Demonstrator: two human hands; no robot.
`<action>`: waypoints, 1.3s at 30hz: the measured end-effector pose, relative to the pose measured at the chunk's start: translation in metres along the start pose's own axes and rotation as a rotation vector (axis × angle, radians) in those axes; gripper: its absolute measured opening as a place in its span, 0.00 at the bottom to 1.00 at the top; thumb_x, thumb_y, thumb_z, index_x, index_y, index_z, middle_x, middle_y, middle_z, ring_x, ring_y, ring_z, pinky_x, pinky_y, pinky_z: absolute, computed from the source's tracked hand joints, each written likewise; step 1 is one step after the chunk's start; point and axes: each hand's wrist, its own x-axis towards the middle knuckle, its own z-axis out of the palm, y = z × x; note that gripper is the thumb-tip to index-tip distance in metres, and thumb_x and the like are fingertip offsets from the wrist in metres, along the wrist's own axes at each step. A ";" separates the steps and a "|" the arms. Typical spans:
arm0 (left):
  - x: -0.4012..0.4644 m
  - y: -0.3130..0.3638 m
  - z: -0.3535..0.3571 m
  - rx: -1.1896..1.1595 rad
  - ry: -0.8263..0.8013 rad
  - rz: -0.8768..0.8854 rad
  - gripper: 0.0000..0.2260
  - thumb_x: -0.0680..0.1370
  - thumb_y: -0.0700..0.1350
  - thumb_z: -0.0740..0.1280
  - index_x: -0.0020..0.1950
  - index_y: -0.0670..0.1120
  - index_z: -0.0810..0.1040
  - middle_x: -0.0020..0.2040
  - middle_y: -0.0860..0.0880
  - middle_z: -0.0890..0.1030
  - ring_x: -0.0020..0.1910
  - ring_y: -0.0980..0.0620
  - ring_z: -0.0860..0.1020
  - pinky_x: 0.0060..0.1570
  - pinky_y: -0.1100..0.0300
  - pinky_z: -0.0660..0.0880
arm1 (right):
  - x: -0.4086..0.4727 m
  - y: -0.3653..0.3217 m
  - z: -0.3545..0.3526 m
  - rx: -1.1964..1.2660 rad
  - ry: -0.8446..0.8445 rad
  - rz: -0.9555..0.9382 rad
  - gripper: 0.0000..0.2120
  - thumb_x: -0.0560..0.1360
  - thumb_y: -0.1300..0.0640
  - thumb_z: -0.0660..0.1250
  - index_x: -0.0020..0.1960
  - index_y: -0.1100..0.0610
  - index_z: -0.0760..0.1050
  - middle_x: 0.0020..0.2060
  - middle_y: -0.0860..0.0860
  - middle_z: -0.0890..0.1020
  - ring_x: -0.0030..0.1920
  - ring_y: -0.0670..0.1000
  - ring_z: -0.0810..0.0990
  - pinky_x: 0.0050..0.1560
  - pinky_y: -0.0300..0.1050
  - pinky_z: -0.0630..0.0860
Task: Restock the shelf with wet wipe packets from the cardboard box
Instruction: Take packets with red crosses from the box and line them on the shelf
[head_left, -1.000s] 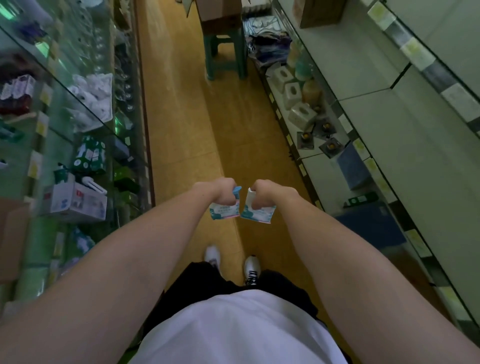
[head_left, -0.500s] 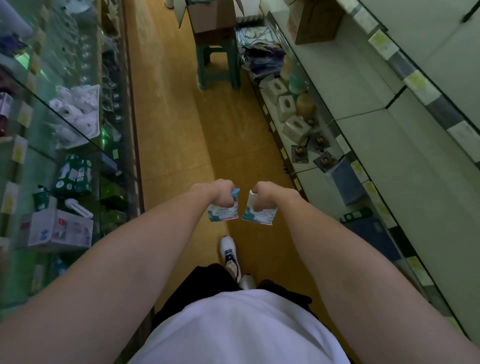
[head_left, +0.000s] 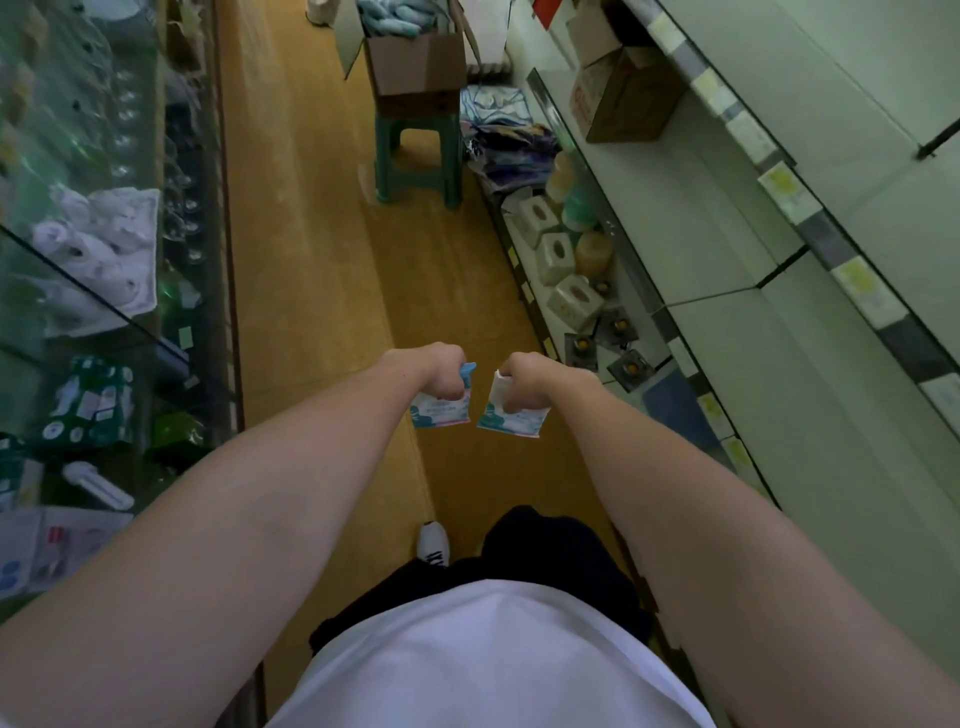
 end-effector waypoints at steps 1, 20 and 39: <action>0.005 -0.001 -0.005 0.000 -0.003 0.003 0.03 0.75 0.48 0.68 0.47 0.51 0.77 0.46 0.48 0.81 0.46 0.50 0.80 0.51 0.49 0.79 | 0.005 0.001 -0.005 0.007 0.002 0.003 0.29 0.72 0.58 0.72 0.72 0.52 0.69 0.52 0.51 0.77 0.49 0.52 0.78 0.51 0.51 0.81; 0.145 0.006 -0.130 -0.080 -0.006 -0.113 0.03 0.75 0.46 0.67 0.44 0.50 0.74 0.46 0.48 0.80 0.44 0.51 0.79 0.41 0.56 0.76 | 0.158 0.039 -0.134 0.014 -0.075 -0.080 0.29 0.74 0.59 0.71 0.73 0.53 0.67 0.52 0.52 0.76 0.50 0.53 0.77 0.52 0.50 0.80; 0.246 -0.007 -0.245 -0.024 0.023 -0.169 0.05 0.75 0.47 0.67 0.43 0.51 0.72 0.45 0.48 0.79 0.43 0.49 0.78 0.41 0.53 0.75 | 0.285 0.043 -0.242 0.012 -0.112 -0.145 0.25 0.72 0.58 0.73 0.67 0.54 0.72 0.50 0.52 0.78 0.48 0.52 0.79 0.51 0.51 0.81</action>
